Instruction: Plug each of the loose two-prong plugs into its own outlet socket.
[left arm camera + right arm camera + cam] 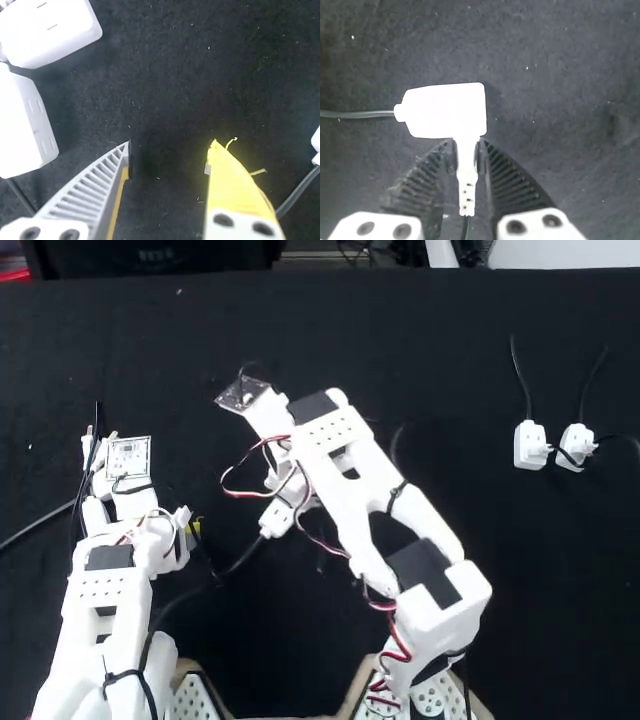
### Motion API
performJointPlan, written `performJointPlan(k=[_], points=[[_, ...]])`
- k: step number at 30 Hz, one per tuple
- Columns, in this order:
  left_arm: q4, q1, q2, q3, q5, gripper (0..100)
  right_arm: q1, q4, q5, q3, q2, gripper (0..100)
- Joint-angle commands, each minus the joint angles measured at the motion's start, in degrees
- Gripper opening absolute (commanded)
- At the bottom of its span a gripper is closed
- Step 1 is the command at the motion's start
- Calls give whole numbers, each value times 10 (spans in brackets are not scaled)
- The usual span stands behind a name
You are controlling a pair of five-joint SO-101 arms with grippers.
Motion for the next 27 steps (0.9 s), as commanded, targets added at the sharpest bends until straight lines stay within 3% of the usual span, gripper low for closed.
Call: performJointPlan(k=[1, 6, 14, 20, 23, 27], points=[[-1, -8, -7, -18, 0, 253, 5, 17, 2, 16, -22, 11], [-1, -7, -7, -18, 0, 253, 6, 76, 0, -7, -46, 11], [1, -8, -7, -17, 0, 253, 5, 30, -1, -20, -18, 11], [1, -8, -7, -19, 0, 253, 5, 56, -16, -15, -73, 14], [1, -8, -7, -19, 0, 253, 5, 53, -12, 38, -124, 21], [2, -8, -7, -20, 0, 253, 7, -17, -11, 176, -204, 112]])
